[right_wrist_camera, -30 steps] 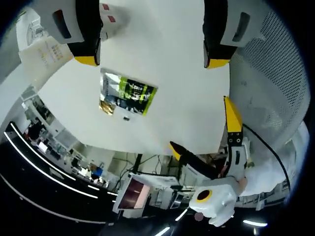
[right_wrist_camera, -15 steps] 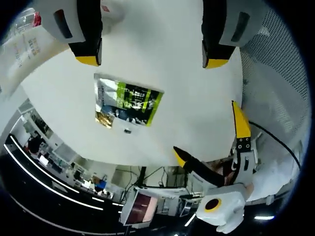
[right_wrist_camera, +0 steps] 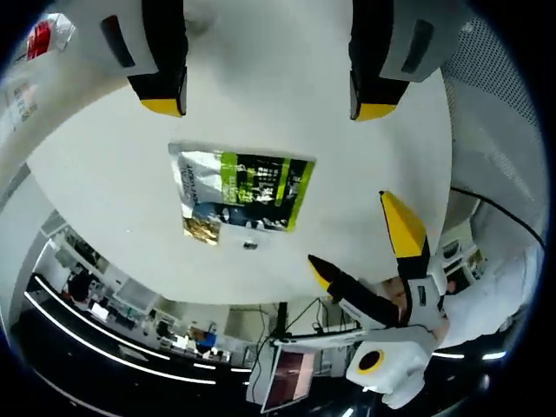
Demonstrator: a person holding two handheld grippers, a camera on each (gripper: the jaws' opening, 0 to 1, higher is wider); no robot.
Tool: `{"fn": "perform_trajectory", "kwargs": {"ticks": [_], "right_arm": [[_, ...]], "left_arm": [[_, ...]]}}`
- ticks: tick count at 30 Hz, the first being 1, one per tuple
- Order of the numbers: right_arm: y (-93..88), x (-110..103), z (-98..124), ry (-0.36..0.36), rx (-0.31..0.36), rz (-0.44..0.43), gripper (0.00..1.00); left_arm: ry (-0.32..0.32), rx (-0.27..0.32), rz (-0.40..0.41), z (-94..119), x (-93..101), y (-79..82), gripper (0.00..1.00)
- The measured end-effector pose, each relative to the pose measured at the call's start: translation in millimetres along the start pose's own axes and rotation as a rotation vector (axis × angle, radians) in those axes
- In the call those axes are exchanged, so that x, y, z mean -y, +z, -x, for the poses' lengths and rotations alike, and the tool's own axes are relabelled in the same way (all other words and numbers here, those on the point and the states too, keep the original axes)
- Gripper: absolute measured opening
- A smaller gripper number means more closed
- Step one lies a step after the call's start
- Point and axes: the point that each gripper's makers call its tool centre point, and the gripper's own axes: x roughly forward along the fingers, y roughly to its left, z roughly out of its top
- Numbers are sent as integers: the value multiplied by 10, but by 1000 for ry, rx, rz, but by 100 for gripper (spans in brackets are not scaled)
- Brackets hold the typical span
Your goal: Arrange the skincare products in the storage area until every visible bottle or jar stands upright without overlapping.
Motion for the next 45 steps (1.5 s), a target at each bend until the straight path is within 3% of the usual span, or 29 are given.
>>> {"fn": "perform_trajectory", "kwargs": {"ticks": [11,17,19,23,25,27,31,36,38,40,45], "right_arm": [[26,18,-78,-3,53,-186,64],[26,5,-108,-25,77,-239,64],[42,-7,-130,-23,102,-314,64],[70,-16,-95,-44,140,-376,63],[93,-26,-96,-37,165,-443,63],[134,-63,-68,-12,208,-572,61],[190,-91,-49,16,263,-715,55],[251,-158,-47,38,295,-759,52],[263,-206,-81,59,298,-837,52],[252,-207,-119,61,297,-868,52],[278,-152,-183,44,308,-911,51]], "left_arm": [[-51,-32,6,-270,-199,83,76],[-48,-38,25,-479,-400,162,73],[-57,-52,27,-508,-390,135,72],[-73,-76,51,-621,-432,101,65],[-73,-76,49,-672,-470,158,66],[-71,-76,41,-688,-476,169,68],[-73,-78,30,-789,-580,269,67],[-85,-98,11,-814,-464,301,65],[-100,-104,19,-851,-453,324,64],[-98,-117,6,-911,-520,340,64],[-108,-142,6,-887,-452,331,62]]}}
